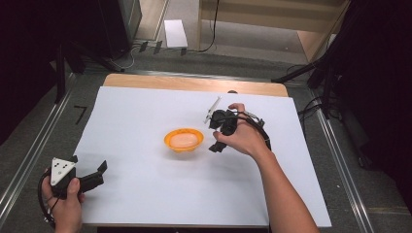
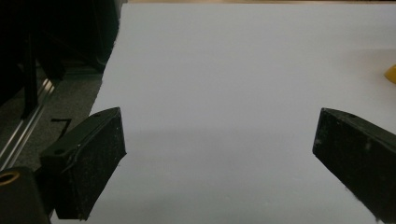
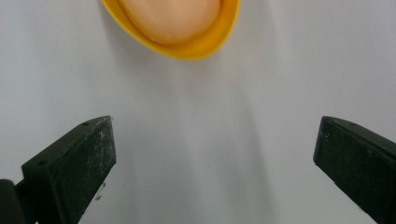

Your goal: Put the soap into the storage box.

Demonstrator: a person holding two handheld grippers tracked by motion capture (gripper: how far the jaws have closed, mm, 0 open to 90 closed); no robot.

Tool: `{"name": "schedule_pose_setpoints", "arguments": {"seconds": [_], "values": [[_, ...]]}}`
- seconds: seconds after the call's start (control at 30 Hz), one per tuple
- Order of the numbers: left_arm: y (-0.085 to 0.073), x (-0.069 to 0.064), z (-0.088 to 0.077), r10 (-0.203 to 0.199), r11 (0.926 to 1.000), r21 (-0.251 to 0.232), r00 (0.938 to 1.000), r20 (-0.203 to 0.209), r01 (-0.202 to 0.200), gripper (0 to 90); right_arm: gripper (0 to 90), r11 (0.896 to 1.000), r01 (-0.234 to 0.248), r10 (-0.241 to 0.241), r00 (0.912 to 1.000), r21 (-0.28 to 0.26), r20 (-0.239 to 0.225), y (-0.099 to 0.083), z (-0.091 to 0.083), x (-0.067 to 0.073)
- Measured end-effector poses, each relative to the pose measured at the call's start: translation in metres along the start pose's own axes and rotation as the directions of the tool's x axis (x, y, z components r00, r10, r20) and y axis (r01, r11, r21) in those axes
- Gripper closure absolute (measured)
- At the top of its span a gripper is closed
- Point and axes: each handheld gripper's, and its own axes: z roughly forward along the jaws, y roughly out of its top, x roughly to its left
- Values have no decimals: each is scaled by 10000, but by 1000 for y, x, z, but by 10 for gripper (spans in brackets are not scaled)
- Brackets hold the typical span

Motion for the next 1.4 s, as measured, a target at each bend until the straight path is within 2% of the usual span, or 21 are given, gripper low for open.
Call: {"name": "schedule_pose_setpoints", "arguments": {"seconds": [0.33,0.5,0.57,1.0,1.03,1.3,1.4], "values": [[0,0,0,-11,10000,-27,10000,-61,10,28,0,9987,-508,508,9986,-2,115,-27,3,-1],[0,0,0,16,10000,-9,10000,-71,-16,28,0,9976,-693,695,9974,-84,179,-38,5,2],[0,0,0,42,10000,30,10000,-82,-41,28,0,9969,-785,787,9963,-61,340,-45,6,4],[0,-1,0,66,10000,49,9999,-118,-65,28,0,9903,-1296,1320,9900,-495,497,-75,3,10],[0,-1,0,74,10000,49,9999,-134,-73,28,0,9865,-1492,1523,9874,-681,421,-82,2,12],[0,-1,0,84,10000,15,9999,-151,-83,28,0,9748,-1868,1927,9805,-1223,387,-106,0,16],[0,-1,0,70,10000,46,9999,-140,-69,28,0,9659,-2089,2157,9760,-1533,293,-117,-1,19]]}}
